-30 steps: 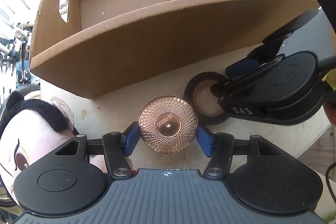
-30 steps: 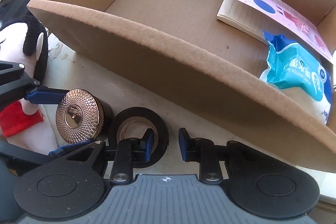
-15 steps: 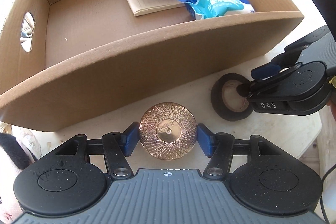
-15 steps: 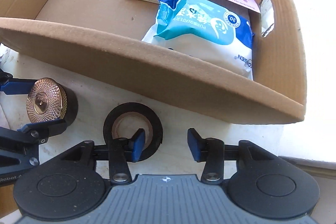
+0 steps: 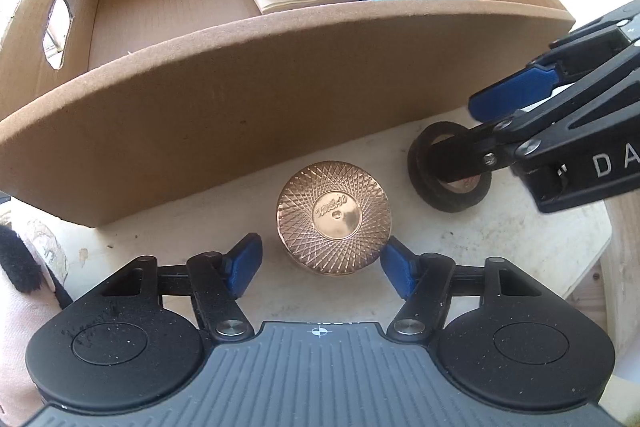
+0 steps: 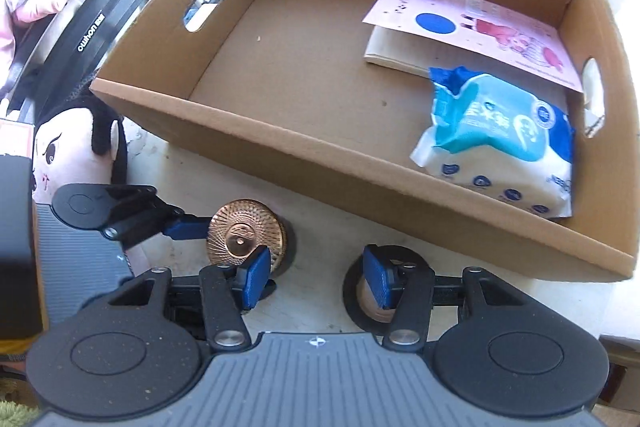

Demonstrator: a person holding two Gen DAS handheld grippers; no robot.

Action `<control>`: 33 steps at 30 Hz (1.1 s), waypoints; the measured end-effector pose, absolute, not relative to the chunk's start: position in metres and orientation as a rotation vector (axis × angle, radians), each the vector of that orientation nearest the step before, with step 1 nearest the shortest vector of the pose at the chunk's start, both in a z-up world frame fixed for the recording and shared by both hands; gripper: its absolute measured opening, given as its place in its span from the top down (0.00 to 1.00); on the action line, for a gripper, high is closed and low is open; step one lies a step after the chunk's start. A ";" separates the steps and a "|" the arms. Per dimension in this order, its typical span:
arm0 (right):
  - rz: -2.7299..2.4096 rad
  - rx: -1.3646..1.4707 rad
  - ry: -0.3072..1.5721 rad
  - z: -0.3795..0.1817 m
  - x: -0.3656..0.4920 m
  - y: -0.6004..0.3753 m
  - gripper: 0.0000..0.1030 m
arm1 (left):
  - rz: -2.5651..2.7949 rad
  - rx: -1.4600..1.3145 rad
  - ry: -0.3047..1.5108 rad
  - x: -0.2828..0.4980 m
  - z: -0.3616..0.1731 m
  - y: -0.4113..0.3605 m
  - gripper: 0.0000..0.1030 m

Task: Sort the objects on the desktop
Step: 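Close the right gripper on the rose-gold round tin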

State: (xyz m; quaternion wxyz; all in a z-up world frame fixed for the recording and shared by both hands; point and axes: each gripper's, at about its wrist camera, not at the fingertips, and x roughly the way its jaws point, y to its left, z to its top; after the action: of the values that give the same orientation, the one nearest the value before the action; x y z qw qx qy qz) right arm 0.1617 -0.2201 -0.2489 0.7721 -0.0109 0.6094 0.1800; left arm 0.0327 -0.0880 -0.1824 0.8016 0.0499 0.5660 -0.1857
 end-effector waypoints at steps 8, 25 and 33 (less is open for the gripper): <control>0.437 -0.007 1.365 -0.258 0.170 -0.204 0.50 | -0.427 0.109 1.162 0.028 -0.183 -0.096 0.47; 0.473 -0.093 1.462 -0.275 0.186 -0.175 0.46 | -0.530 0.125 1.013 0.017 -0.194 -0.088 0.44; 0.468 -0.102 1.499 -0.280 0.191 -0.167 0.41 | -0.530 0.126 0.986 0.019 -0.196 -0.089 0.43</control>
State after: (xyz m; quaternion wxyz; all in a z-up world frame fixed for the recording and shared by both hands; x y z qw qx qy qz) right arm 0.1905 -0.1669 -0.2798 0.7062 -0.0460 0.6744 0.2106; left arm 0.0189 -0.0891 -0.1964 0.8454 0.0596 0.4675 -0.2513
